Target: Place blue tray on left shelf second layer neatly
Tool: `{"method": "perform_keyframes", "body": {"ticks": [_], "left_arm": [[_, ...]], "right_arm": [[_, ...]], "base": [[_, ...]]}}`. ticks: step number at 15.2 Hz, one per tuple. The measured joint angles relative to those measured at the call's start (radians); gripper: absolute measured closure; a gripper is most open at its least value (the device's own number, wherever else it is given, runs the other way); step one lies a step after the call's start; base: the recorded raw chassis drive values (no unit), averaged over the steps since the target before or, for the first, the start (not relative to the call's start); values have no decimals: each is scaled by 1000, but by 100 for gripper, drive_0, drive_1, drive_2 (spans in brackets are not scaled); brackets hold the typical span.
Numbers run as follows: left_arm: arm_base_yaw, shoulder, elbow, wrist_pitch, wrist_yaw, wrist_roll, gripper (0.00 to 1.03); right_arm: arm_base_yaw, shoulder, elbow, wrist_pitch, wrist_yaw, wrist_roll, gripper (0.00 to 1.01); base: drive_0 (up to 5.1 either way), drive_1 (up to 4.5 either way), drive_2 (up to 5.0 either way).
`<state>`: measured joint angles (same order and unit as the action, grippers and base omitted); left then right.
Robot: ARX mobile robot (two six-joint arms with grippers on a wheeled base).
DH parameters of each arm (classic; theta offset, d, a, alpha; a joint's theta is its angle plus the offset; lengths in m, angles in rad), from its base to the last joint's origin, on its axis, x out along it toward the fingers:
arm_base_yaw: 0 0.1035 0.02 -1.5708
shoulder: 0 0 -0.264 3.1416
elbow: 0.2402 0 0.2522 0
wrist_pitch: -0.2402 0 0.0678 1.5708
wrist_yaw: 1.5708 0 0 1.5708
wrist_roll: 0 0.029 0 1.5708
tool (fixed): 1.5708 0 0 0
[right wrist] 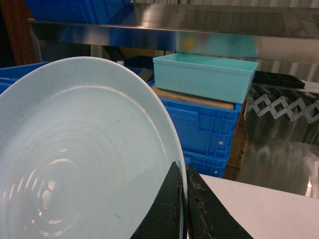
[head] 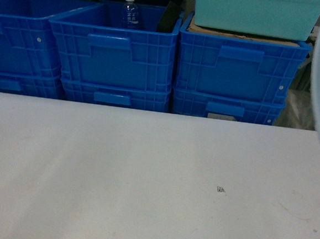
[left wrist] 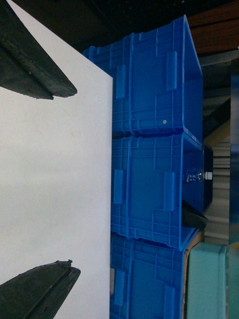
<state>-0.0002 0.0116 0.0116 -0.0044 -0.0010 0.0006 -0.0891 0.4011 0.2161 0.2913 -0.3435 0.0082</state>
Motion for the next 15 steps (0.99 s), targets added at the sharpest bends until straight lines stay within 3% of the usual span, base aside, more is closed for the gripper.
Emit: {"method": "perform_keyframes", "body": {"ticks": [1,3,7,15], "left_arm": [[0,0,0,0,0,0,5],[0,0,0,0,0,0,5],[0,0,0,0,0,0,5],[1,0,0,0,0,0,5]], "right_arm": [[23,-5,-12,15,27,-11,99],[24,-6,-16,24,27,-27,99],[24,-6,-16,23,26,-28,99],[24,-6,-16,23,27,-28,99]], "base": [[0,0,0],[0,0,0],[0,0,0],[-167,-167,-167]]}}
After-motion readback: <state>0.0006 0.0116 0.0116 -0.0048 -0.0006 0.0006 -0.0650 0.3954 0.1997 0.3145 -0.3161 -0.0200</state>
